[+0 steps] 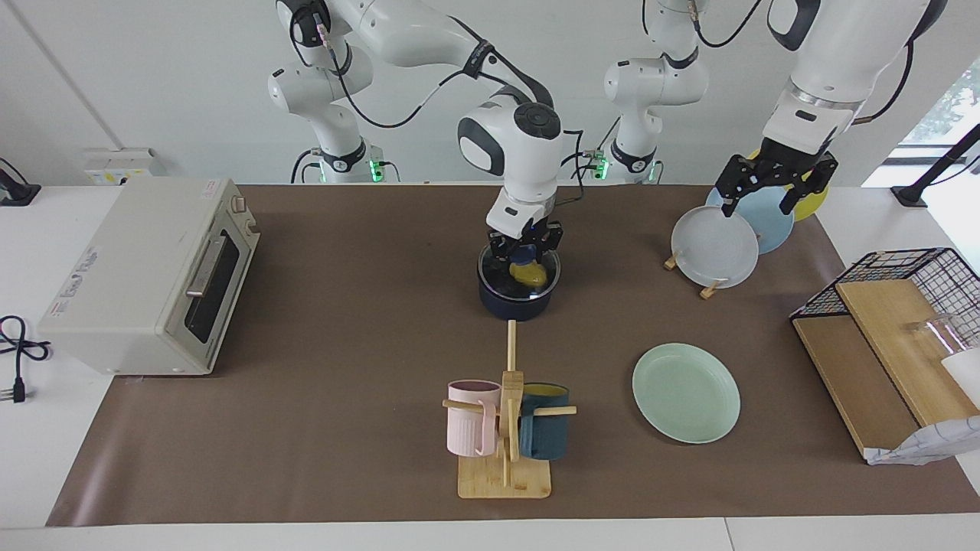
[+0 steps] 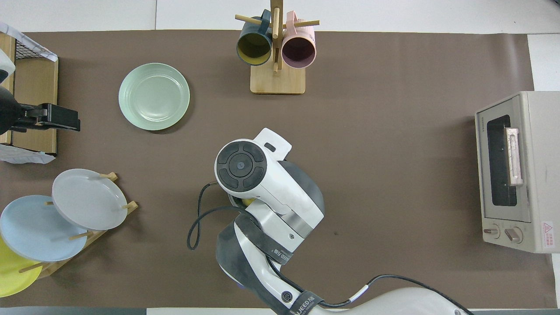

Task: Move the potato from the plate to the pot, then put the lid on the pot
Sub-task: 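Lower the glass lid onto the pot with the right gripper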

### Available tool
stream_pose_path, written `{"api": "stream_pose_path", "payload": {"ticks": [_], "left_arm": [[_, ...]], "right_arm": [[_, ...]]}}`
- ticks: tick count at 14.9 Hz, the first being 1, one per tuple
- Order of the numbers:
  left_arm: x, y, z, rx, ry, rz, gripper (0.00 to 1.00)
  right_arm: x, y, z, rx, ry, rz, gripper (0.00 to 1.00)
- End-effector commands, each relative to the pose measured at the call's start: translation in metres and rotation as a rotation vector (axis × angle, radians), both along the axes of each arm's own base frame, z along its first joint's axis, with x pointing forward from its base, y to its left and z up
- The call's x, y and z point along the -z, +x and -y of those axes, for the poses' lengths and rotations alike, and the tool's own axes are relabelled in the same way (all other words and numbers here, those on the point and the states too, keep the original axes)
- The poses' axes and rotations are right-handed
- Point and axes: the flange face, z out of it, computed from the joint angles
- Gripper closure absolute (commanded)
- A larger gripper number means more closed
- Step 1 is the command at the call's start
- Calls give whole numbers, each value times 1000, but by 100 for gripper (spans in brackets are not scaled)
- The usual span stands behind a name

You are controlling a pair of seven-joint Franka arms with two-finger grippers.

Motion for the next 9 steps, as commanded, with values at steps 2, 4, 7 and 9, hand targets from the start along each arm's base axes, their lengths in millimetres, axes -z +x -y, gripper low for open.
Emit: {"api": "stream_pose_path", "payload": {"ticks": [2, 4, 7, 9], "left_arm": [[3, 1, -6, 10, -2, -13, 0], [3, 0, -6, 10, -1, -16, 0], [0, -1, -6, -4, -11, -8, 0], [0, -1, -4, -2, -12, -8, 0]], "right_arm": [[8, -9, -5, -18, -43, 53, 100], [7, -10, -6, -23, -47, 60, 100], [7, -11, -9, -10, -36, 72, 100], [9, -11, -9, 9, -31, 75, 100]]}}
